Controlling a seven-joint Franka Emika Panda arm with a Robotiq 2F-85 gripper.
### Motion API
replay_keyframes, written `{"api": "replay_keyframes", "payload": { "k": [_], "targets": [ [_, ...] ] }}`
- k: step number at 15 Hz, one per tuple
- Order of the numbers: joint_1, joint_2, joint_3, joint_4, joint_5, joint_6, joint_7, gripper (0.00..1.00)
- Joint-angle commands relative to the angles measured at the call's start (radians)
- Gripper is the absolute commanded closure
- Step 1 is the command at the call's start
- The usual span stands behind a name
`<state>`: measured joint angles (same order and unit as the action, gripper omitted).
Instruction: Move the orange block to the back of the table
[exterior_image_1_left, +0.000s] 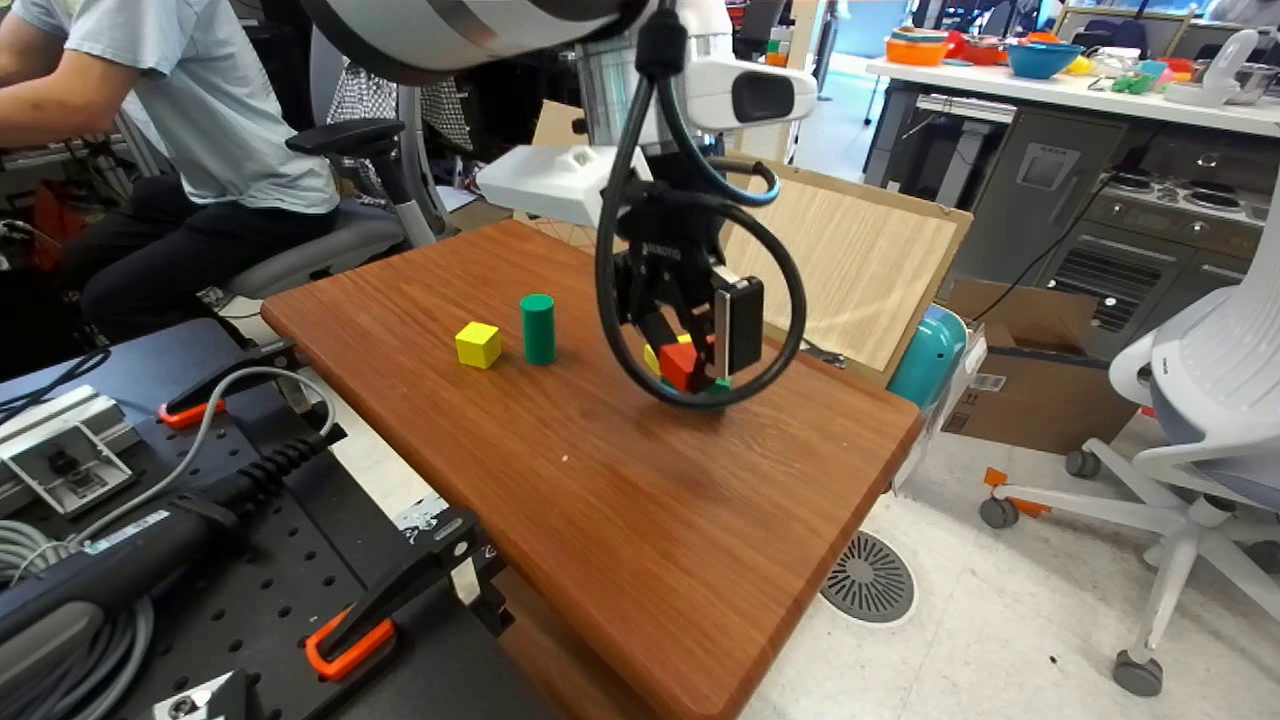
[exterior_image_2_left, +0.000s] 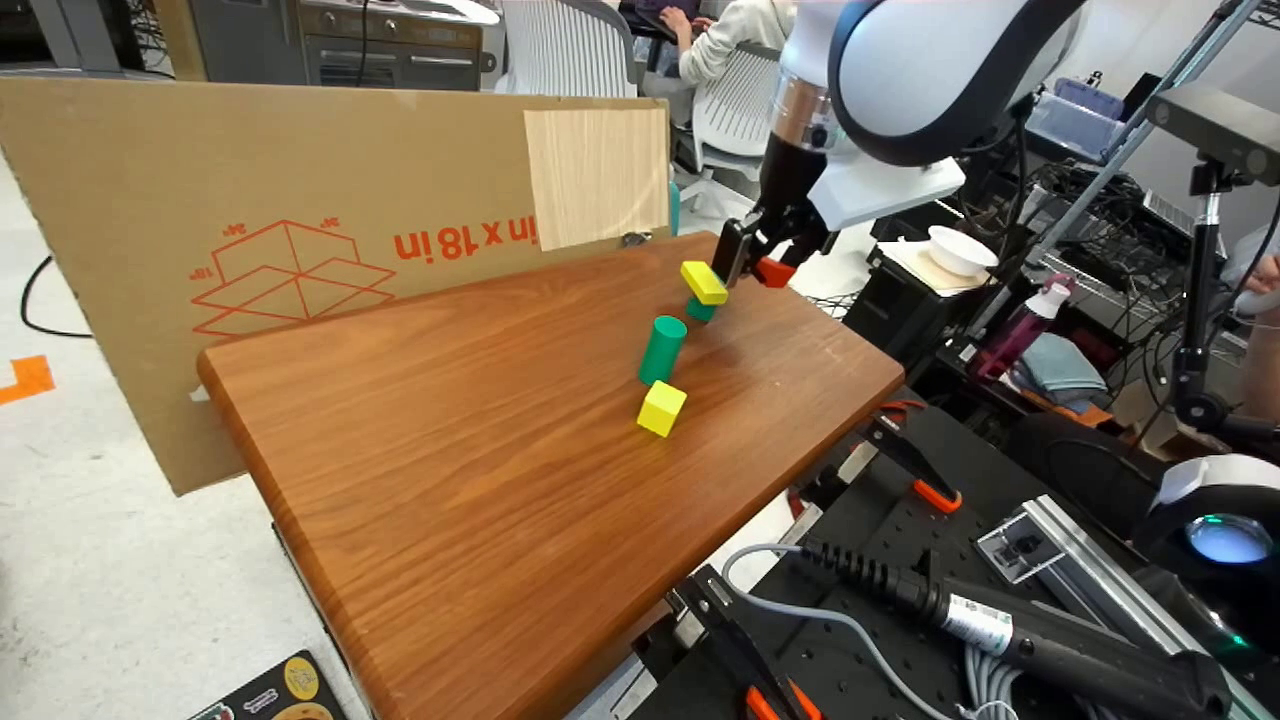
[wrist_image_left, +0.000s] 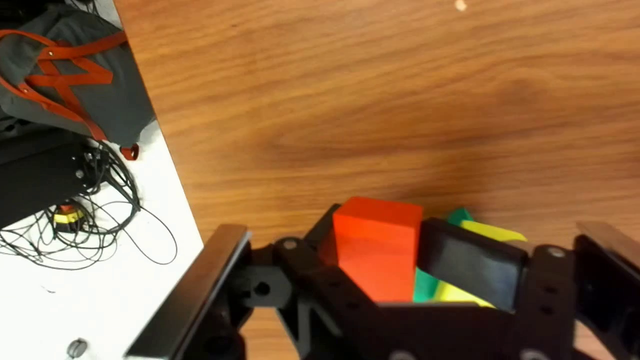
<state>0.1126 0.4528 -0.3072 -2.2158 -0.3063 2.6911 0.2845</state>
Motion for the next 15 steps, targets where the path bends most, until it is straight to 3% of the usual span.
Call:
{"api": "replay_keyframes", "payload": {
  "k": [1,7,15],
  "targets": [
    [0.041,-0.064,0.023,0.006,-0.032,-0.062,0.016,0.86],
    [0.067,-0.04,0.102,0.114,-0.052,-0.142,-0.003,0.86],
    [0.04,0.223,0.186,0.307,0.011,-0.196,-0.052,0.86]
  ]
}}
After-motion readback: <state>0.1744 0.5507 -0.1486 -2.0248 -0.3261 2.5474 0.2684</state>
